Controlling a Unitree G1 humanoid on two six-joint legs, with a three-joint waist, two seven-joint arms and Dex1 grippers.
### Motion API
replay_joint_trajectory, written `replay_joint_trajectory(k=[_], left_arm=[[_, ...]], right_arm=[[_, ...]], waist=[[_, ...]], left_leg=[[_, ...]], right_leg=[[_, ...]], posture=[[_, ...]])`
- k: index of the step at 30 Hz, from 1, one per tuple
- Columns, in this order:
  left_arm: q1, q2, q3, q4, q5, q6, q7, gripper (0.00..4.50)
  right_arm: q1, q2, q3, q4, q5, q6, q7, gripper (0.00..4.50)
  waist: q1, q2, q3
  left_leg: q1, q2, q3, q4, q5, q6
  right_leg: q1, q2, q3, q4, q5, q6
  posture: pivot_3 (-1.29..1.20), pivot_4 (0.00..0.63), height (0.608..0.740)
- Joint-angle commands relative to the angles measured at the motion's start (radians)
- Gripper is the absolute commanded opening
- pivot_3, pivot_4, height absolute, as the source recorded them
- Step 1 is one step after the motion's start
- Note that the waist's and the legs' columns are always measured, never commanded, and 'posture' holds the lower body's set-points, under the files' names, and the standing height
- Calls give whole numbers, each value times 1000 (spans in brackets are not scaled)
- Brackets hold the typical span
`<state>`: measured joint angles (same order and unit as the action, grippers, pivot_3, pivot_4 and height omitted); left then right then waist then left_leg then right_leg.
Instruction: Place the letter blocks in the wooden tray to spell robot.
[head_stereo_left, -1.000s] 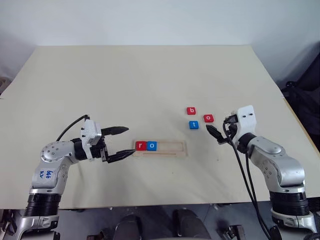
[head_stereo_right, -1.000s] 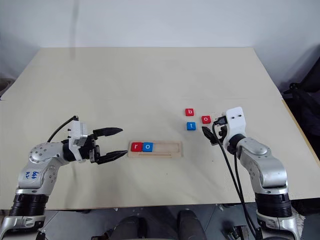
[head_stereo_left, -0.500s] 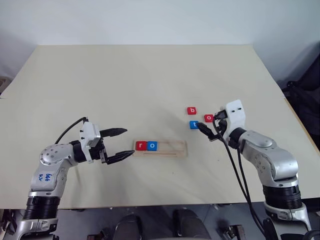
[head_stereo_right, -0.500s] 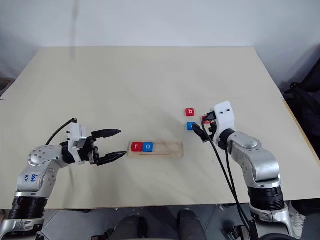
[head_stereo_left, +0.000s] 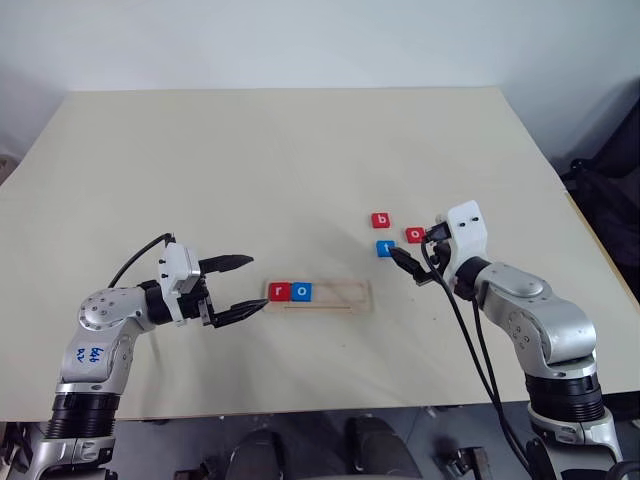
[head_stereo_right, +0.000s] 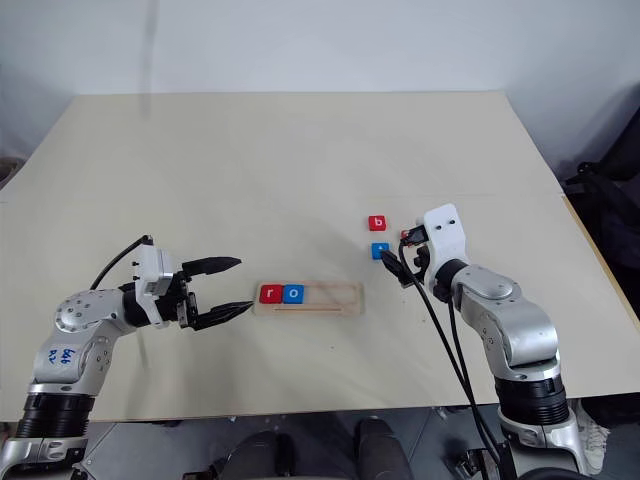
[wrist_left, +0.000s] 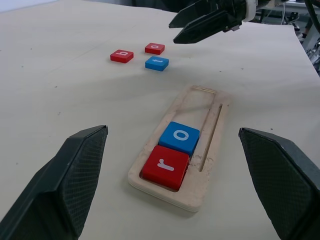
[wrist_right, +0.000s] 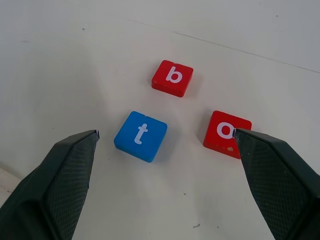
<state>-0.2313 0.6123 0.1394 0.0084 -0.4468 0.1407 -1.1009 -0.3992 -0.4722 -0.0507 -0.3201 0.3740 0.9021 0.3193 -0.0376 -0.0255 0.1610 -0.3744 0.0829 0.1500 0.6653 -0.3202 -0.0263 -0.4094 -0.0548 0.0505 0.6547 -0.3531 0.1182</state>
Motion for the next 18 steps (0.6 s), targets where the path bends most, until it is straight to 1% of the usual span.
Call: replay_joint_trajectory(k=[1,8,14,18], left_arm=[[-9,6,14,-25,-13,-13,4,4452],[-21,7,13,-16,-12,-13,3,4452],[-26,-2,1,-21,-9,-10,10,4452],[-29,-4,-1,-23,-10,-8,11,4452]], right_arm=[[-34,4,-16,-33,-4,8,-12,4500],[-174,70,38,70,-58,79,-92,4500],[-298,184,82,302,-168,17,-203,4500],[-354,259,81,449,-211,-55,-248,4500]], waist=[[-1,0,0],[-18,0,0],[-28,0,0],[-38,0,0]], left_leg=[[0,0,0,0,0,0],[0,0,0,0,0,0],[-1,0,1,-1,0,0],[-1,0,1,-1,0,-1]], right_leg=[[0,0,0,0,0,0],[-1,0,1,1,0,0],[-3,0,2,1,0,0],[-3,0,2,2,0,0]], posture=[[0,150,740],[0,150,740],[0,150,740],[0,150,740]])
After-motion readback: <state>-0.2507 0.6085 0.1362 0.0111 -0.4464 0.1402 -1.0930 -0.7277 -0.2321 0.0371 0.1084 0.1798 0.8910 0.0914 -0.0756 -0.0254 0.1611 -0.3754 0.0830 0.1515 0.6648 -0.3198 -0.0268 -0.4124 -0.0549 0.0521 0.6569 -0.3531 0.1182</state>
